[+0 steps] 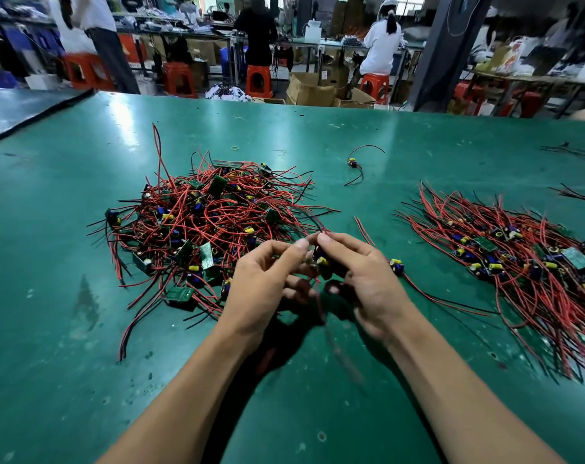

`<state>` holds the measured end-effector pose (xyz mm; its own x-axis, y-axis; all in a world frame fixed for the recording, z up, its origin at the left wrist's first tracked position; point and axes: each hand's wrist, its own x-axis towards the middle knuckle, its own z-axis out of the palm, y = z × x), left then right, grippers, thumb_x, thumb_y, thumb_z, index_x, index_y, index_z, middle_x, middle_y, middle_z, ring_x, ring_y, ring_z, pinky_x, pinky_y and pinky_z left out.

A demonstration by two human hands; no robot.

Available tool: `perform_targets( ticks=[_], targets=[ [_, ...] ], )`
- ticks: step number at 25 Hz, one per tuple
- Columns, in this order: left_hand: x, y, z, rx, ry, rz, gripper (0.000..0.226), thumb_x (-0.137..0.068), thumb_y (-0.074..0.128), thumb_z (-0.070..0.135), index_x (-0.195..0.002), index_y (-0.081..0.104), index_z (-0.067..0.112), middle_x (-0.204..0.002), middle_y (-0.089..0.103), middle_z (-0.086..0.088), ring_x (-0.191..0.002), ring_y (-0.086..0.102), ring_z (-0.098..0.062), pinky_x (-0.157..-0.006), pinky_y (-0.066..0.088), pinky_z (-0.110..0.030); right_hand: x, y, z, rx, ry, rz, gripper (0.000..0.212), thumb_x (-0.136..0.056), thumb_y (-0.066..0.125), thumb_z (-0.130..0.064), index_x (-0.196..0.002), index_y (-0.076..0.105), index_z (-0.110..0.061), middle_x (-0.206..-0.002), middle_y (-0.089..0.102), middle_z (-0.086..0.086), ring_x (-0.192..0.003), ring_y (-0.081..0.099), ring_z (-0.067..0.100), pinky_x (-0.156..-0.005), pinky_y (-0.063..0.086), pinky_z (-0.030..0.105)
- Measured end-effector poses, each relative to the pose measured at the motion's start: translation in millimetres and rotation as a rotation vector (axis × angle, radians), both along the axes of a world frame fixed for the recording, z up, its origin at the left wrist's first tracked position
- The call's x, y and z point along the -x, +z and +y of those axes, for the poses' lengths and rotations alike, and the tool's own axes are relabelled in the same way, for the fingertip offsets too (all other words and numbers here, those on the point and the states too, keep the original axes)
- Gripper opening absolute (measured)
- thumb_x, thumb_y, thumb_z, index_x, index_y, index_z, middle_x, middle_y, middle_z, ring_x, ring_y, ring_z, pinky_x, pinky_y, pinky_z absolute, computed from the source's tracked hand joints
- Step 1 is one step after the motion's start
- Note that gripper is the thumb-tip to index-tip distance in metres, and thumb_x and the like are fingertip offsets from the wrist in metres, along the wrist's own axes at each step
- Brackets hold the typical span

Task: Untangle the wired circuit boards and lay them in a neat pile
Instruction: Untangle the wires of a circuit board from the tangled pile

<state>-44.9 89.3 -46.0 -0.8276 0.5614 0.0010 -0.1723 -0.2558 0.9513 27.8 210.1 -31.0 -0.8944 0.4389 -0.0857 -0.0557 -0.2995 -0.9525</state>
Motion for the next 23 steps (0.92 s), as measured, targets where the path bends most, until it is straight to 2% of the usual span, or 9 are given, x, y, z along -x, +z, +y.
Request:
perform_targets(
  ticks=[2,5,7,9,11,13,17,21,23],
  targets=[
    [-1.4,-1.8,-0.2,0.002,-0.086,-0.001,0.037,-0.075,0.076,0.028,-0.099,0.062,0.004,-0.073,0.069,-0.006,-0.052,0.063,-0.013,-0.048,0.050,-0.020,0.9,1.1,-2.8,0.125,0.046,0.021,0.011,-0.088,0.070,-0.019,-0.093,0.076,-0.012,-0.085,0.074,0.012,-0.065,0.070,0.020,-0.053,0.056,0.028],
    [-1.9,-4.7,0.5,0.040,-0.132,0.023,0.045,-0.068,0.078,0.025,-0.106,0.064,0.004,-0.077,0.068,-0.010,-0.056,0.061,-0.013,-0.051,0.050,-0.020,-0.1,0.2,-2.6,0.125,0.100,-0.009,0.016,-0.081,0.072,-0.020,-0.091,0.075,-0.008,-0.086,0.074,0.018,-0.063,0.070,0.023,-0.055,0.060,0.036],
    [-1.1,-4.9,0.4,0.042,-0.190,0.003,0.031,-0.071,0.076,0.019,-0.099,0.070,0.007,-0.077,0.070,-0.010,-0.056,0.061,-0.014,-0.050,0.049,-0.020,0.4,-1.1,1.1,0.134,0.108,-0.020,0.014,-0.079,0.073,-0.022,-0.088,0.076,-0.011,-0.086,0.071,0.016,-0.068,0.067,0.024,-0.063,0.060,0.040],
    [-0.9,-4.4,-0.5,0.002,-0.249,-0.046,0.015,-0.075,0.074,0.010,-0.090,0.074,0.009,-0.075,0.070,-0.010,-0.054,0.060,-0.014,-0.049,0.048,-0.019,0.2,-0.5,6.9,0.123,0.075,-0.038,0.013,-0.074,0.076,-0.026,-0.085,0.076,-0.018,-0.081,0.065,0.006,-0.068,0.058,0.019,-0.069,0.050,0.035],
    [-1.1,-2.9,-1.8,-0.021,-0.272,-0.070,0.013,-0.076,0.071,0.003,-0.089,0.072,0.007,-0.075,0.069,-0.010,-0.056,0.061,-0.014,-0.050,0.048,-0.019,1.0,-2.0,11.8,0.141,0.026,-0.020,0.015,-0.070,0.078,-0.028,-0.083,0.074,-0.021,-0.072,0.056,-0.004,-0.066,0.044,0.012,-0.058,0.039,0.027],
    [-1.0,-2.4,-1.6,-0.009,-0.259,-0.039,0.010,-0.082,0.068,-0.001,-0.090,0.068,0.005,-0.077,0.070,-0.010,-0.061,0.065,-0.017,-0.054,0.053,-0.022,1.8,-5.4,13.6,0.184,0.015,0.002,0.015,-0.067,0.082,-0.025,-0.079,0.073,-0.022,-0.069,0.054,-0.005,-0.062,0.045,0.010,-0.052,0.041,0.020],
    [-4.5,-0.8,0.4,0.058,-0.212,0.042,0.008,-0.088,0.068,0.012,-0.081,0.068,0.007,-0.075,0.069,-0.011,-0.061,0.065,-0.019,-0.055,0.054,-0.023,1.2,-10.4,14.5,0.213,0.072,0.017,0.016,-0.066,0.085,-0.022,-0.076,0.073,-0.021,-0.070,0.061,0.003,-0.061,0.057,0.014,-0.060,0.056,0.033],
    [-6.0,0.3,4.6,0.141,-0.185,0.072,0.021,-0.089,0.064,0.004,-0.073,0.075,0.011,-0.067,0.068,-0.005,-0.055,0.060,-0.013,-0.051,0.052,-0.020,1.1,-13.4,14.7,0.114,0.089,-0.010,0.024,-0.063,0.090,-0.025,-0.077,0.071,-0.020,-0.075,0.061,0.008,-0.067,0.054,0.018,-0.070,0.045,0.040],
    [-7.2,0.3,6.0,0.195,-0.171,0.129,0.025,-0.089,0.062,0.003,-0.072,0.077,0.013,-0.069,0.071,-0.005,-0.056,0.061,-0.012,-0.052,0.051,-0.019,0.4,-12.7,13.0,0.113,0.116,-0.009,0.019,-0.068,0.087,-0.021,-0.075,0.070,-0.018,-0.074,0.064,0.010,-0.063,0.059,0.021,-0.066,0.053,0.045]
  ],
)
